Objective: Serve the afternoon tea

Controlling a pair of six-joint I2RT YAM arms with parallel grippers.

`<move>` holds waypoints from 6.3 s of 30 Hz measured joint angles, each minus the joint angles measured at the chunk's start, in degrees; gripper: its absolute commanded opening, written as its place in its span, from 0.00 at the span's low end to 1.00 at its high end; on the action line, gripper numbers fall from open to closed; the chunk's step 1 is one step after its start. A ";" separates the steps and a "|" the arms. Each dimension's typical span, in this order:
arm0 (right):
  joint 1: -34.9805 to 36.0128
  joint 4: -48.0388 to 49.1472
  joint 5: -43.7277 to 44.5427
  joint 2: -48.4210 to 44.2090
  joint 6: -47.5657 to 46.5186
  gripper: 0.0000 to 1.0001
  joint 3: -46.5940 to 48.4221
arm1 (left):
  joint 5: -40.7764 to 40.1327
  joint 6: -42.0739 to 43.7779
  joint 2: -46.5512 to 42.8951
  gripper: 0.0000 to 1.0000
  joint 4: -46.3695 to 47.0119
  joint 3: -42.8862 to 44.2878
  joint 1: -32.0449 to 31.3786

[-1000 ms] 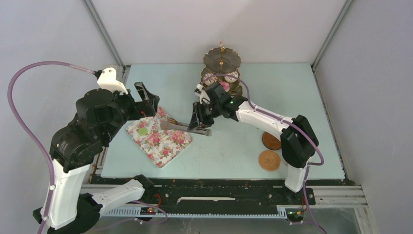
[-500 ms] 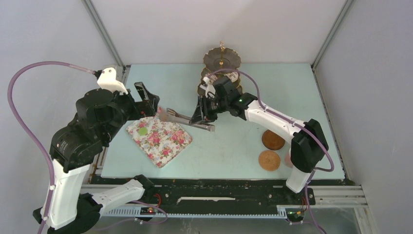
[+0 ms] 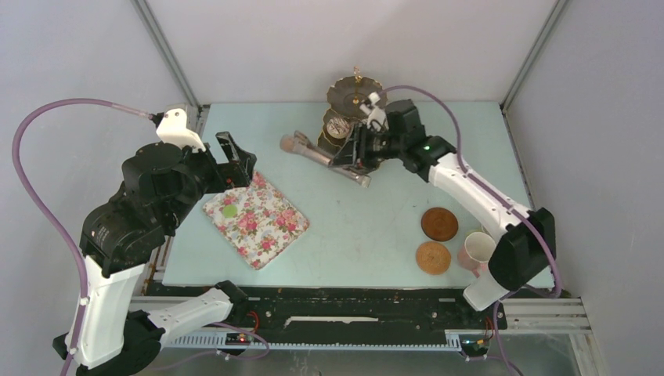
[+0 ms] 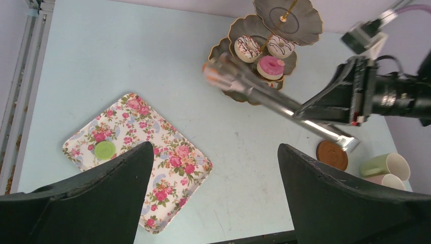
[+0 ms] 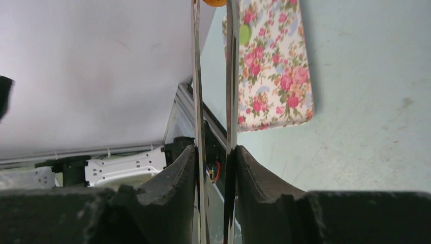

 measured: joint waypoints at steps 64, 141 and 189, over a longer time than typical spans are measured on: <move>-21.38 -10.45 3.37 -9.68 -9.29 0.43 4.17 | 0.22 0.09 0.76 1.00 0.02 0.00 0.00; 24.30 -16.83 19.47 48.00 -30.42 0.48 46.82 | -2.54 -2.36 -0.50 1.00 -8.50 5.51 -0.09; 21.73 -9.20 17.79 19.93 -24.37 0.18 14.84 | -0.79 -1.81 0.15 1.00 -5.90 3.04 -0.09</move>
